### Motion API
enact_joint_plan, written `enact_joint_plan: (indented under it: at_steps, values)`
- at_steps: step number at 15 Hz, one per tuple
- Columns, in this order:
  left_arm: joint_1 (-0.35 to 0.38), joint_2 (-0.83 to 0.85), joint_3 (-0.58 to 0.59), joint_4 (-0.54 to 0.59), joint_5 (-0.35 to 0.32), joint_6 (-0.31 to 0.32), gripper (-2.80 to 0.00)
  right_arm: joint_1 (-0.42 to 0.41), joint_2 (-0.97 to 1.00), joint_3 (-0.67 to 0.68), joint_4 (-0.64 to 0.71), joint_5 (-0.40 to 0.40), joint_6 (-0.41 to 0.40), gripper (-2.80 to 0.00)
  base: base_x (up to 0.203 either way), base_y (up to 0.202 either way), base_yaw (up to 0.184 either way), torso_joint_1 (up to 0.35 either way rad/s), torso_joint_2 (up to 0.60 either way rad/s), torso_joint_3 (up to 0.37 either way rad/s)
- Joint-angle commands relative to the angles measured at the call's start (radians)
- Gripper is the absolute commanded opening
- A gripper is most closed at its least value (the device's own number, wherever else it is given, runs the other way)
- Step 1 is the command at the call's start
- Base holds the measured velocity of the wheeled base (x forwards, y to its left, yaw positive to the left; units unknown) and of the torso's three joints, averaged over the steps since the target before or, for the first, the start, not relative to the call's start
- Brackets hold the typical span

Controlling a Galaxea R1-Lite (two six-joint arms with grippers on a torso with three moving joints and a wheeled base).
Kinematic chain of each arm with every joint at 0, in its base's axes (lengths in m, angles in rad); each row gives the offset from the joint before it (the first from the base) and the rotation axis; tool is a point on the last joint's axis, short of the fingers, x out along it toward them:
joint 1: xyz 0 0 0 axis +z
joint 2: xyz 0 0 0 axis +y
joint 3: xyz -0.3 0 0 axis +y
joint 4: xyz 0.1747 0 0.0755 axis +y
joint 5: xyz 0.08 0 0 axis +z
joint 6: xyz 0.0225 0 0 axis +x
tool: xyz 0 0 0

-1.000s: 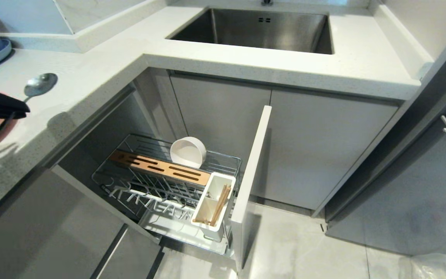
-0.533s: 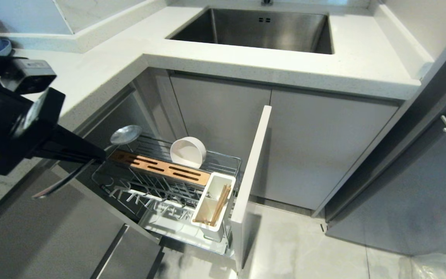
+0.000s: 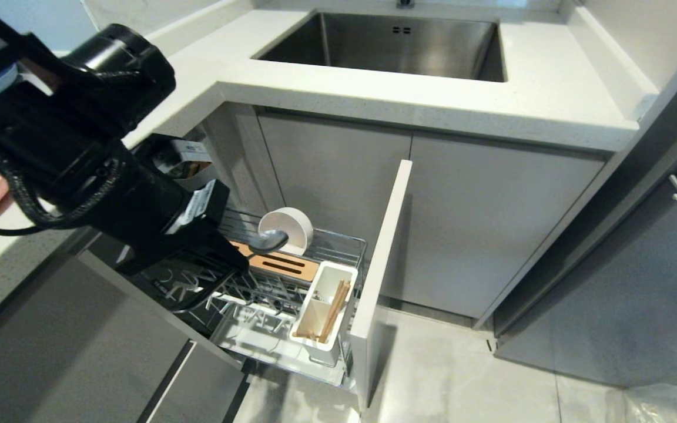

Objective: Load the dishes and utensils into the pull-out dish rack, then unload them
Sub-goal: Pick up the spoon and place it in the cupboard

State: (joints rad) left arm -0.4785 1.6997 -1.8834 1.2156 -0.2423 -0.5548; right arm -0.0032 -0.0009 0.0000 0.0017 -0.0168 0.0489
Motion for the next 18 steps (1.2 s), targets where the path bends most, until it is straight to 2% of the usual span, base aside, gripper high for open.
enact_joint_plan:
  at_steps: [1,6,14,18]
  values:
    - [-0.026,0.084,-0.027,0.007,0.000,-0.008,-2.80,0.000,0.001,0.002,0.000,0.000,0.000,-2.80,0.000,0.000,0.000,0.000,0.00,0.000]
    - [-0.051,0.245,-0.061,0.002,0.039,-0.029,-2.80,0.000,0.001,0.002,0.000,0.000,0.000,-2.80,0.000,0.000,0.000,0.000,0.00,0.000]
    - [-0.022,0.385,-0.081,-0.109,0.038,-0.024,-2.80,0.000,0.001,0.002,0.000,0.000,0.000,-2.80,0.000,0.000,0.000,0.000,0.00,0.000]
    - [-0.021,0.408,-0.082,-0.128,0.029,-0.023,-2.80,0.000,0.001,0.002,0.000,0.000,0.000,-2.80,0.000,0.000,0.000,0.000,0.00,0.000]
